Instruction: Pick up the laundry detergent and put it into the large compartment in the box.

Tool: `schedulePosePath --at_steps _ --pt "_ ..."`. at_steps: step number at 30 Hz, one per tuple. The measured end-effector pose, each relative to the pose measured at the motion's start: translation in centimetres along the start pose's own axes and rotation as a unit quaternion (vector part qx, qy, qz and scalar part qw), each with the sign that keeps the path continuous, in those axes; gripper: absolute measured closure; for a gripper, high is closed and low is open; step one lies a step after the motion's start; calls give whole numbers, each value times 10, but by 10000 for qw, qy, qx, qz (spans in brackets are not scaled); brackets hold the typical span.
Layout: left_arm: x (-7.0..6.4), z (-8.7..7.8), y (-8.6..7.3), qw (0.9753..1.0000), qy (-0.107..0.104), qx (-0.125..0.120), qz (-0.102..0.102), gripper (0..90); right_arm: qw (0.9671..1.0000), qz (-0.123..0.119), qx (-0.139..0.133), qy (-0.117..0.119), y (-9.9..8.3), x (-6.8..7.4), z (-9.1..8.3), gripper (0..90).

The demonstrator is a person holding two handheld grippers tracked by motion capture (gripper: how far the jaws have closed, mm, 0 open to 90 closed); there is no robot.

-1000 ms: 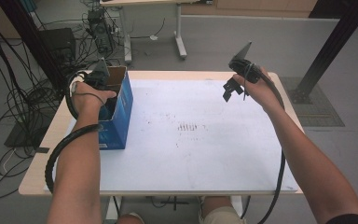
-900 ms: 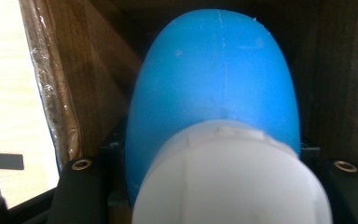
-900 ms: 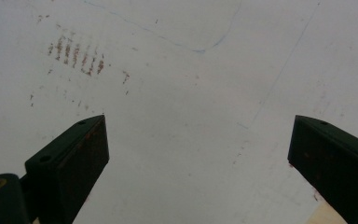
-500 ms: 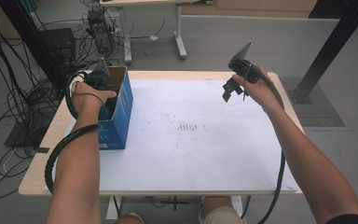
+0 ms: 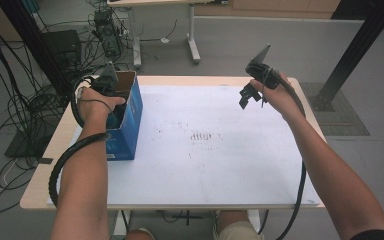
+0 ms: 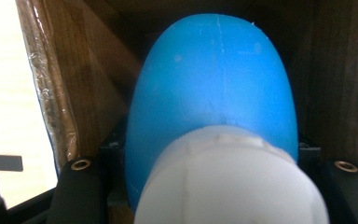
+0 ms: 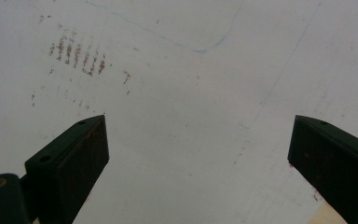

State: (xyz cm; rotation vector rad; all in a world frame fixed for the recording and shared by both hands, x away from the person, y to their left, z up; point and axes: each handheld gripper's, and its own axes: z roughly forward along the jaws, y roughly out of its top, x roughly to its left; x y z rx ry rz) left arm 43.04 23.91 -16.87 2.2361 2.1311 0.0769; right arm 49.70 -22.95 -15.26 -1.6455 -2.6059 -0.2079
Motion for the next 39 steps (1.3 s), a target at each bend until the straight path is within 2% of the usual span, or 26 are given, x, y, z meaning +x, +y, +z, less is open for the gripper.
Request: schedulePosePath --at_steps 11,17,33,39 --pt "2 0 -1 10000 -29 -15 3 368 10000 -15 -6 -4 0 2 0 53" --pt "2 -7 -3 10000 -13 -68 11 339 10000 -27 -15 -2 0 3 0 53" --pt "-7 -39 -11 9996 110 -208 163 305 10000 -80 -29 3 1 7 0 53" --pt "-12 -59 -16 9987 139 -244 434 268 10000 -65 -15 0 2 5 1 53"
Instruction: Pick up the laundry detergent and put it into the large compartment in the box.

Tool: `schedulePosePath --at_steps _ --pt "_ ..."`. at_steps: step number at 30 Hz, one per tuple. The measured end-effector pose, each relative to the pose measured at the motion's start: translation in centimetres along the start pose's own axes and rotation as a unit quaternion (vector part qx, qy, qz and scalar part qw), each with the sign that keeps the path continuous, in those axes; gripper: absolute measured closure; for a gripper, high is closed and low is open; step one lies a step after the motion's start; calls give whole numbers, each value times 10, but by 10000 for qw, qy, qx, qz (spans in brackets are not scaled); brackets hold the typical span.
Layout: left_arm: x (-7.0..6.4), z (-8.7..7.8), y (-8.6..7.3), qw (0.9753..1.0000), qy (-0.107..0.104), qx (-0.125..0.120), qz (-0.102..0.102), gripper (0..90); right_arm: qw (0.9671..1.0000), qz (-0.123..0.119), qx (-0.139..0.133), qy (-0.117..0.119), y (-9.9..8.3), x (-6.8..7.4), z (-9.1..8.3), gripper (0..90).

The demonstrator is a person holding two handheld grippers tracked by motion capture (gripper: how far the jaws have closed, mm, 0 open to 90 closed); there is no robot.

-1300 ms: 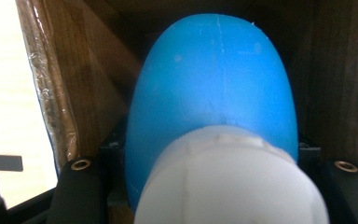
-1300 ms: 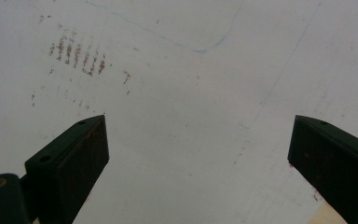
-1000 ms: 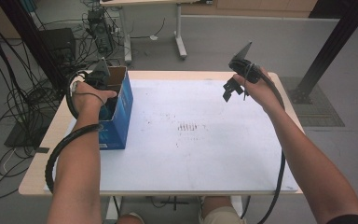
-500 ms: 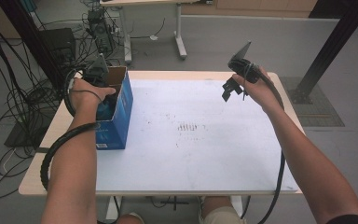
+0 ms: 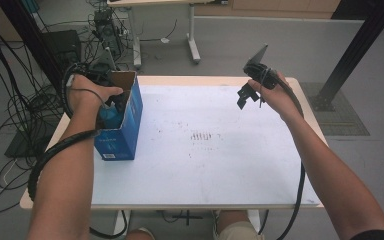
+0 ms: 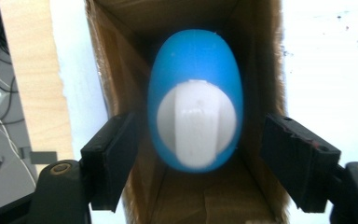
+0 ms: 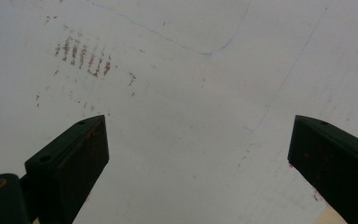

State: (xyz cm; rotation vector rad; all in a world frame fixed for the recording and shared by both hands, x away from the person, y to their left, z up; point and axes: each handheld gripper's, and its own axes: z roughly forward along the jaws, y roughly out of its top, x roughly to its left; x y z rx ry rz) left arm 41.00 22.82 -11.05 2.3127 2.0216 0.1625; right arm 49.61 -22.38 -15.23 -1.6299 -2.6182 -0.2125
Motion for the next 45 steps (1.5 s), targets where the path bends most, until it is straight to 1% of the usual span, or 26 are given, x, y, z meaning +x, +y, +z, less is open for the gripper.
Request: schedulePosePath --at_steps 2,3,5,8,10,11,13,16,21,25,26,27,28,31,33,35,36,38,39,41,44,45 --pt "-2 -7 0 10000 3 10 78 242 10000 6 0 -7 0 0 0 53" --pt "-4 -12 1 9998 18 19 176 233 10000 9 -5 -4 0 0 0 53" --pt "-8 -19 1 9996 29 -7 295 210 10000 23 3 -14 1 0 0 53" --pt "-15 -32 1 9984 -80 -96 554 178 10000 29 14 -10 2 -1 2 53" --pt "-21 -37 2 9971 -112 -137 740 156 10000 46 24 -20 3 -2 2 53" --pt "-26 -41 2 9958 -123 -162 895 149 10000 53 39 -16 4 -2 2 53" --pt "-35 -46 4 9932 -170 -182 1136 137 10000 60 46 -27 5 -3 3 53" --pt "-51 -50 7 9875 -195 -153 1557 124 10000 76 54 -32 6 -3 4 53" --pt "-77 -54 10 9771 -278 -175 2100 113 9999 118 63 -45 7 -4 4 53" --pt "-98 -55 13 9655 -282 -99 2587 106 9999 150 52 -53 7 -5 4 53" --pt "-102 -55 13 9640 -312 -117 2638 106 9999 154 54 -55 8 -5 4 53" --pt "-106 -56 14 9615 -326 -110 2725 106 9999 154 54 -48 8 -5 4 53" --pt "-108 -56 14 9604 -350 -123 2762 105 9999 146 53 -56 8 -5 4 53" --pt "-121 -55 14 9533 -369 -110 2995 105 9999 133 44 -66 9 -4 4 53" --pt "-128 -55 15 9493 -394 -97 3118 105 9999 147 56 -66 10 -4 4 53" --pt "-135 -53 16 9447 -420 -62 3252 105 9998 151 52 -78 10 -5 5 53" --pt "-137 -53 16 9438 -412 -65 3278 105 9998 168 59 -73 11 -5 5 53" --pt "-144 -52 16 9397 -425 -54 3393 105 9998 193 55 -81 10 -6 5 53" --pt "-146 -52 16 9386 -445 -67 3419 105 9997 203 54 -80 10 -6 5 53" --pt "-150 -51 16 9355 -485 -74 3498 105 9997 208 53 -79 10 -7 5 53" --pt "-156 -50 16 9323 -528 -74 3578 105 9997 243 43 -87 9 -8 4 53" --pt "-159 -50 16 9306 -536 -65 3620 105 9997 232 26 -80 8 -8 3 53"
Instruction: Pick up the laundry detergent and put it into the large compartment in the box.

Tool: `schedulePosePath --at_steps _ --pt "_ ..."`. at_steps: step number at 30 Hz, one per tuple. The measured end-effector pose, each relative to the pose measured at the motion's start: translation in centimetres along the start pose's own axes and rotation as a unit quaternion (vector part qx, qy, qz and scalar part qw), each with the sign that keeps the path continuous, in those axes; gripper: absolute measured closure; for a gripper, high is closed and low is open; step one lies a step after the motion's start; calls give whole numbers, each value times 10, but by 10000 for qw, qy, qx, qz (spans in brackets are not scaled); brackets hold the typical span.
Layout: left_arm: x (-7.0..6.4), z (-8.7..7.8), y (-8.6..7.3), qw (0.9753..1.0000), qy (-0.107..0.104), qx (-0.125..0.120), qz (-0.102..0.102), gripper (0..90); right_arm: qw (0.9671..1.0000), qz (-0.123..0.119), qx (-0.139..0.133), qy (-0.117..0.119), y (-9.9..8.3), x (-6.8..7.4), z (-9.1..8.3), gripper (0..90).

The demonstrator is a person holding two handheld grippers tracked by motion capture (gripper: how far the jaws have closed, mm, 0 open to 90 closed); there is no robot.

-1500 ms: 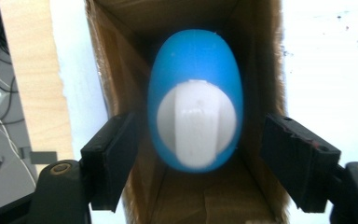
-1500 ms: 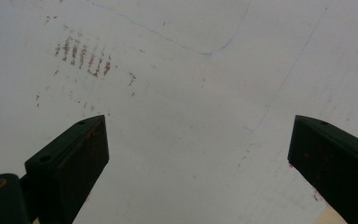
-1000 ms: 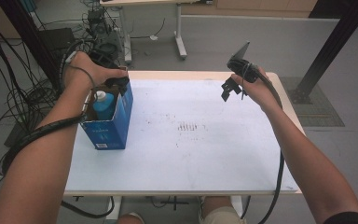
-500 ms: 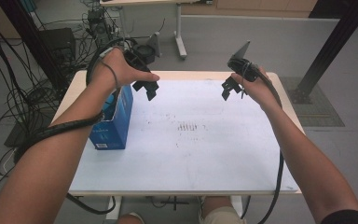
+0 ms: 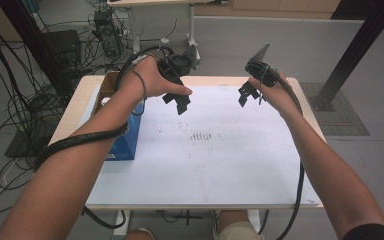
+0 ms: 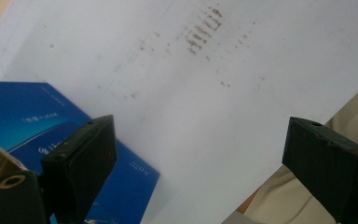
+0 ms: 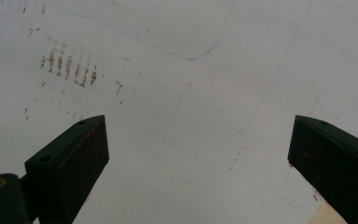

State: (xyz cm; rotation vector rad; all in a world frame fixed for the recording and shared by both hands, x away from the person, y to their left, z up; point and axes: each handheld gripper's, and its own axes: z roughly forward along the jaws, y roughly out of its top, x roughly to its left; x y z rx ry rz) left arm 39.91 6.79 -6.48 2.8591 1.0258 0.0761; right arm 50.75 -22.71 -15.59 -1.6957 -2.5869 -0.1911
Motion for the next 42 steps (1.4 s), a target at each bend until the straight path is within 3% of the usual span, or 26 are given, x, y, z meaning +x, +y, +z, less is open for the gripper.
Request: schedulePosePath --at_steps 11,42 --pt "-8 4 9 9998 -97 20 195 104 10000 10 8 -15 0 0 0 53" --pt "-6 5 4 9997 -149 5 197 105 10000 5 17 -25 -2 1 -2 53"
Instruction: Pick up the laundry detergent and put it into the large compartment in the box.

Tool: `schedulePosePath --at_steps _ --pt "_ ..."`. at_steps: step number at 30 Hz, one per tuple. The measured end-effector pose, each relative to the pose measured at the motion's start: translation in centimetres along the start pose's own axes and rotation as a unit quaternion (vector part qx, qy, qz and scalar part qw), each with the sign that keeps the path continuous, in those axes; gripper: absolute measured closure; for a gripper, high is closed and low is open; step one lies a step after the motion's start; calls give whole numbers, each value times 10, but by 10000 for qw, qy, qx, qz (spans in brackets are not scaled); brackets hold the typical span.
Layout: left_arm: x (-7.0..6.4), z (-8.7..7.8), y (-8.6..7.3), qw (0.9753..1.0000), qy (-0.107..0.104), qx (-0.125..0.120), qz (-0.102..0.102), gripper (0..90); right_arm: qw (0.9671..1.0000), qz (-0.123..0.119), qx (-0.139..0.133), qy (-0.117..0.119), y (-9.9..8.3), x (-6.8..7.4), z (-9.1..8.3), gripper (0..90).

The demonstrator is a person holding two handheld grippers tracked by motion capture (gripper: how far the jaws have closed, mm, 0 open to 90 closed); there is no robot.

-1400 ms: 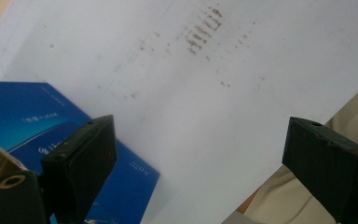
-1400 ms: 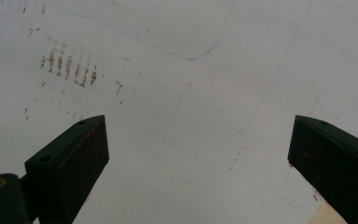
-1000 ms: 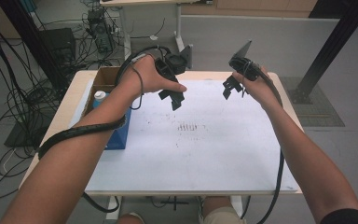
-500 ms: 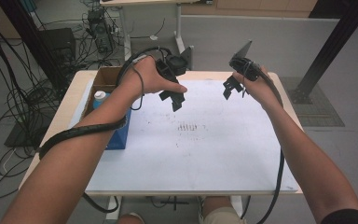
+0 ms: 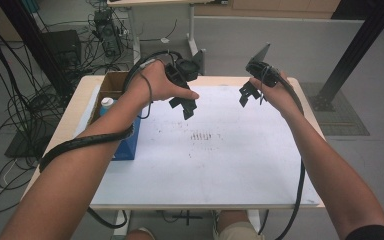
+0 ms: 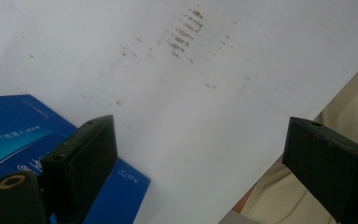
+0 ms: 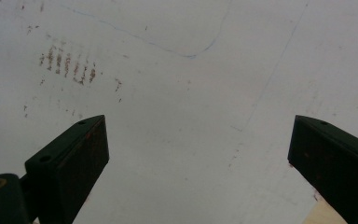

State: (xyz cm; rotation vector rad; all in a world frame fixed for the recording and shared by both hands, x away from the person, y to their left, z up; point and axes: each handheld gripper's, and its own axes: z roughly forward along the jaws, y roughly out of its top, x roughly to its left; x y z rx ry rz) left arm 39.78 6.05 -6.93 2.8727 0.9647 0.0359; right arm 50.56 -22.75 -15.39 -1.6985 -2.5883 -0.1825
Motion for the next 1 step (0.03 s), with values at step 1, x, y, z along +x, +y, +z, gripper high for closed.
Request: schedulePosePath --at_steps 1 --pt "0 0 0 10000 -12 -8 -4 104 10000 -3 -5 7 0 0 0 53"
